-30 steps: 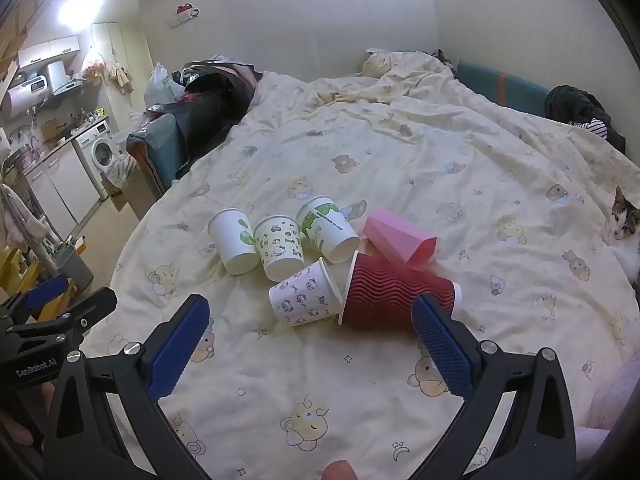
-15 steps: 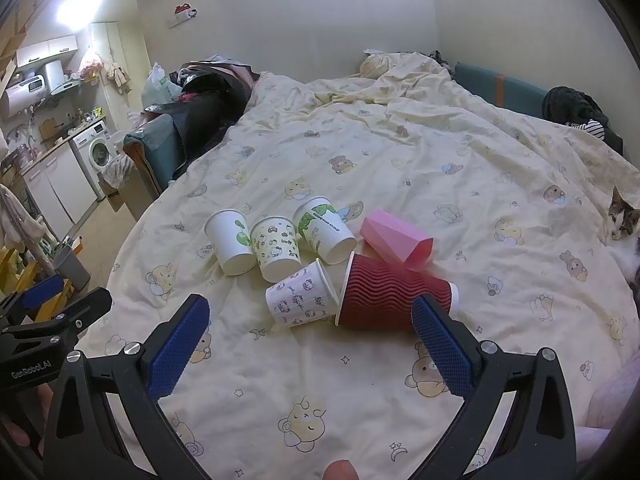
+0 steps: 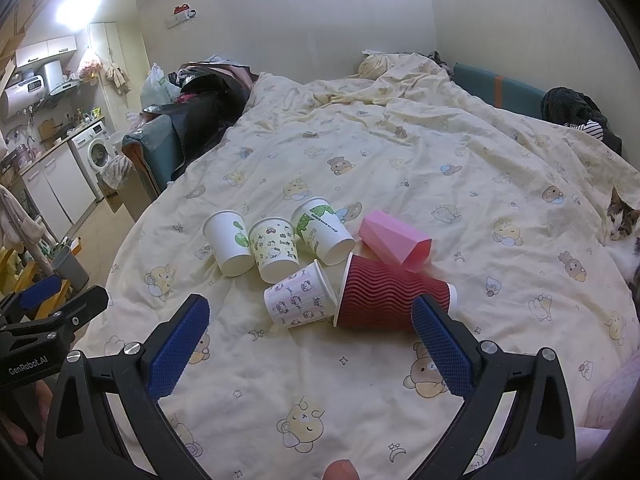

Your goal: Flip cup upside down

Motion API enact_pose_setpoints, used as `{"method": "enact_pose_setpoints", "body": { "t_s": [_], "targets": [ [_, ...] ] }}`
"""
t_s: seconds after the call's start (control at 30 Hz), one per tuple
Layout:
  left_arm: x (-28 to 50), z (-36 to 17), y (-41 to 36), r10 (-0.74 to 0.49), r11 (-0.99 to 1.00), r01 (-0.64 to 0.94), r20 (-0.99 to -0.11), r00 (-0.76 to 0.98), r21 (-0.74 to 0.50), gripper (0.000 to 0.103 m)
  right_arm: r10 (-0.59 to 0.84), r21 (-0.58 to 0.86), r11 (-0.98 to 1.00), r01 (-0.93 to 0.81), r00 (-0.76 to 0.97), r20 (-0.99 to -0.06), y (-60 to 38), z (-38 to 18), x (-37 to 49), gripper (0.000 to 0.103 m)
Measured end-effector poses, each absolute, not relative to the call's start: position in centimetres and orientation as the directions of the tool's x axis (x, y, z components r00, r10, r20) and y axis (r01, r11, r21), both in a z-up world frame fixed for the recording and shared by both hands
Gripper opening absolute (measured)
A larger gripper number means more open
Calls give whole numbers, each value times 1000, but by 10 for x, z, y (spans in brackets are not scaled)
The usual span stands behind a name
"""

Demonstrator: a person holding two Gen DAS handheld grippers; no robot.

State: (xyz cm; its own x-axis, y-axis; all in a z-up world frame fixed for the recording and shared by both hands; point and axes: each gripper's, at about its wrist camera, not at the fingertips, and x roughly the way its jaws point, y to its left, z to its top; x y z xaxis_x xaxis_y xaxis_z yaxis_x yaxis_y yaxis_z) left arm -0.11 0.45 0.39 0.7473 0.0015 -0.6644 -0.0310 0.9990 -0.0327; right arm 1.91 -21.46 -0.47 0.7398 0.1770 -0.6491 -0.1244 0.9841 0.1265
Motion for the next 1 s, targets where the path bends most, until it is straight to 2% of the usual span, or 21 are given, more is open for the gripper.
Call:
{"method": "enact_pose_setpoints", "body": {
  "t_s": [1.0],
  "targets": [
    [-2,3,7,8,999,-35,-667,745,-26,103,179,128,984,-125,739,-649,-216,-6,20,103]
  ]
}}
